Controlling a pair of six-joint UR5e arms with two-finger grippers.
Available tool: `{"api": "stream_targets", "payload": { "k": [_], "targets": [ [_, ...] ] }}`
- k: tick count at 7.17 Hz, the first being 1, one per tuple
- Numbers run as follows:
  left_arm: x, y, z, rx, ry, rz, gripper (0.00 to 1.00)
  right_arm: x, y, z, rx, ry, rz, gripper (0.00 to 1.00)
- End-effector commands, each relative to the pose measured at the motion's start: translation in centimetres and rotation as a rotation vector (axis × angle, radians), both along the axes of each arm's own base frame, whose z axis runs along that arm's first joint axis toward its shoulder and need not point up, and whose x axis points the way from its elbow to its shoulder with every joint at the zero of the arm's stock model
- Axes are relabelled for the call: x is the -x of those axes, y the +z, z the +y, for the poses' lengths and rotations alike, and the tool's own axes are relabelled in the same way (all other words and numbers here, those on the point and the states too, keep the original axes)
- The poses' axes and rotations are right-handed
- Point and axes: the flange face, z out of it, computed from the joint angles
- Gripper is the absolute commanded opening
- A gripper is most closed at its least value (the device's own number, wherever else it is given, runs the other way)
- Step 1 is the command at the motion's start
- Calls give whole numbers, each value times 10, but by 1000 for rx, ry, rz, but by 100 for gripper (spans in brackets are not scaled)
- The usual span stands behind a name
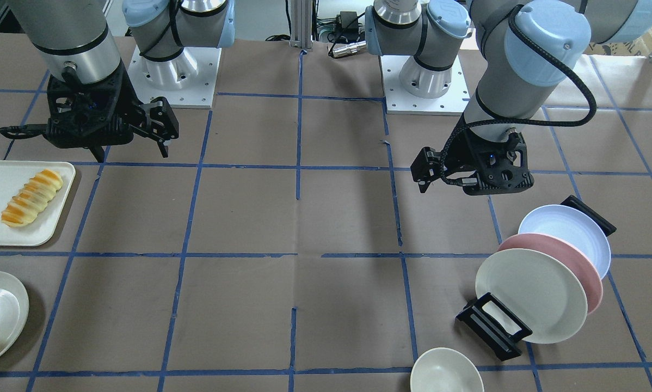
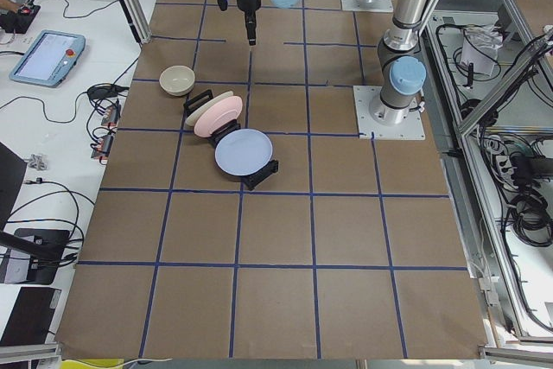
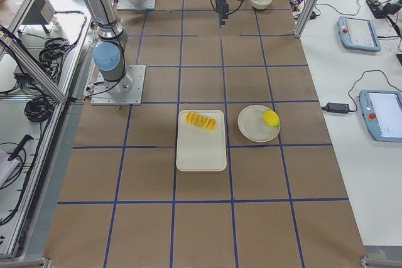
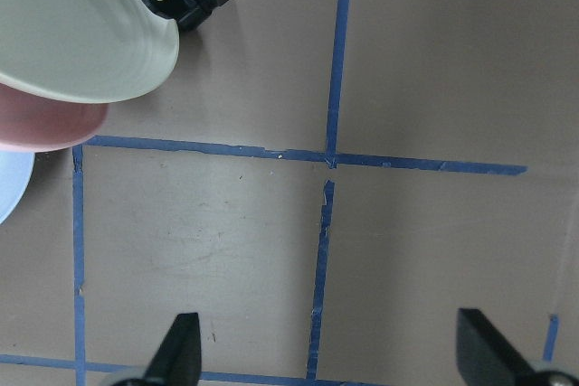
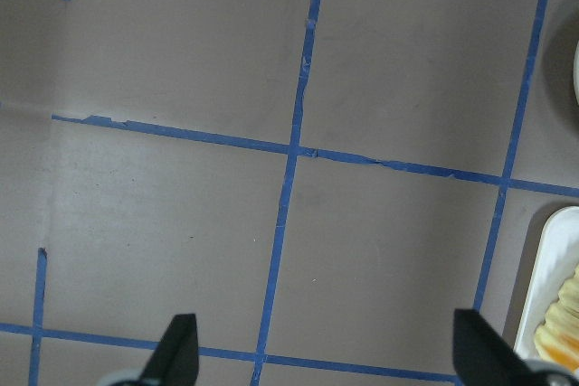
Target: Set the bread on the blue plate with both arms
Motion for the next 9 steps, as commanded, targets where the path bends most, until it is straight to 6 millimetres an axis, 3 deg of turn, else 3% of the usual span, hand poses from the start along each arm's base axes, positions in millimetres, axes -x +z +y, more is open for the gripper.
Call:
{"api": "stream_targets", "payload": {
  "k": [1, 3, 4, 5, 6, 7, 8, 9],
  "targets": [
    [0, 0, -6, 27, -8, -2, 100, 0, -1, 0, -3, 3, 1, 100],
    [-4, -3, -11, 42, -20, -5, 100, 0, -1, 0, -2, 10, 2, 100],
    [-24, 3, -15, 53, -137, -10, 100, 0, -1, -1, -4, 10, 0, 100],
    [-107, 16, -18, 69, -193, -26, 100, 1, -1, -1, -2, 8, 2, 100],
    [-193, 26, -5, 73, -227, -28, 100, 3, -1, -2, -1, 7, 2, 100],
    [-255, 38, 27, 60, -331, -41, 100, 9, -1, -4, 2, -4, 3, 100],
    [-317, 39, 53, 51, -344, -38, 100, 30, -8, -12, -7, -45, 3, 100],
    [-373, 28, 69, 45, -346, -14, 100, 80, -27, -15, -39, -129, -4, 100]
  ]
}}
